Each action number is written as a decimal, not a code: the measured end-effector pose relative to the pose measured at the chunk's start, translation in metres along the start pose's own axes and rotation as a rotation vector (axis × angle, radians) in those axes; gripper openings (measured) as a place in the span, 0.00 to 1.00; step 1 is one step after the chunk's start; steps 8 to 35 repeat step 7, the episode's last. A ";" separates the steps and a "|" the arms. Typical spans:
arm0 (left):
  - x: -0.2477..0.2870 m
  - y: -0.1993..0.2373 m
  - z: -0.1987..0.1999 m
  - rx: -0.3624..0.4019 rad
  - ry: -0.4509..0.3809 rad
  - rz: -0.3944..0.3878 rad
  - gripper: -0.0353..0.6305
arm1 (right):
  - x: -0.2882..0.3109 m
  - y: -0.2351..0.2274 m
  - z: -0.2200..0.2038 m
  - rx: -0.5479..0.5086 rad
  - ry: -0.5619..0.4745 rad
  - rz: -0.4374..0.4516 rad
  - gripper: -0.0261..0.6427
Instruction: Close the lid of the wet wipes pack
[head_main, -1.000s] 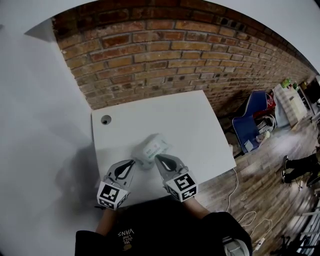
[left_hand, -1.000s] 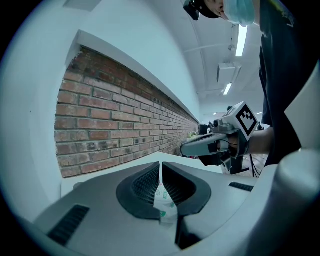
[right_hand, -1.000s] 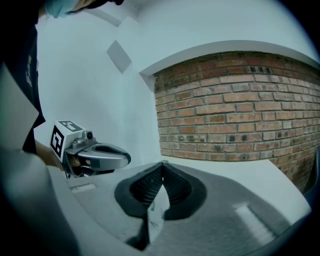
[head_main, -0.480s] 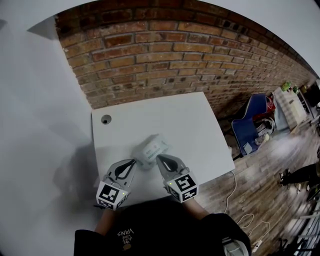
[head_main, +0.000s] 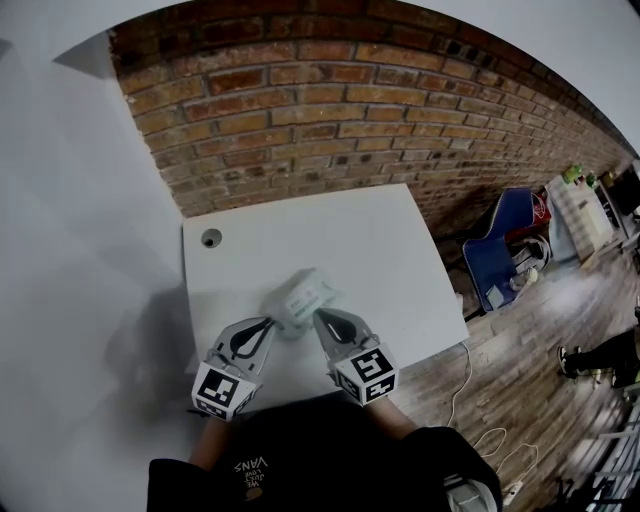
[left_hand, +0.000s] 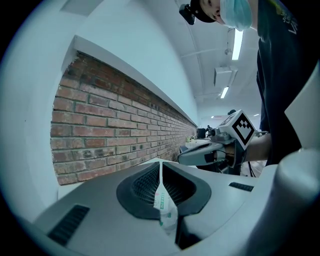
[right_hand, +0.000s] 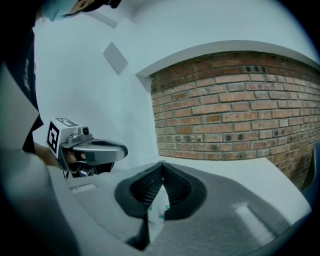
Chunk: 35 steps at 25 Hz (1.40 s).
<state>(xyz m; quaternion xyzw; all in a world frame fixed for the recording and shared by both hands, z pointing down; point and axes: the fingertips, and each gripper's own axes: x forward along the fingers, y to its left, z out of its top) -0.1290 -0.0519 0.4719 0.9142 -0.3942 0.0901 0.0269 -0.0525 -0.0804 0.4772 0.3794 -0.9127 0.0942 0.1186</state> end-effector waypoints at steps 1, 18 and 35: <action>0.000 0.000 0.000 -0.002 0.000 0.000 0.09 | 0.000 -0.001 -0.001 0.001 0.000 -0.001 0.03; 0.005 -0.003 -0.001 0.003 0.004 -0.011 0.09 | 0.000 -0.004 0.000 -0.005 0.000 -0.001 0.03; 0.005 -0.003 -0.001 0.003 0.004 -0.011 0.09 | 0.000 -0.004 0.000 -0.005 0.000 -0.001 0.03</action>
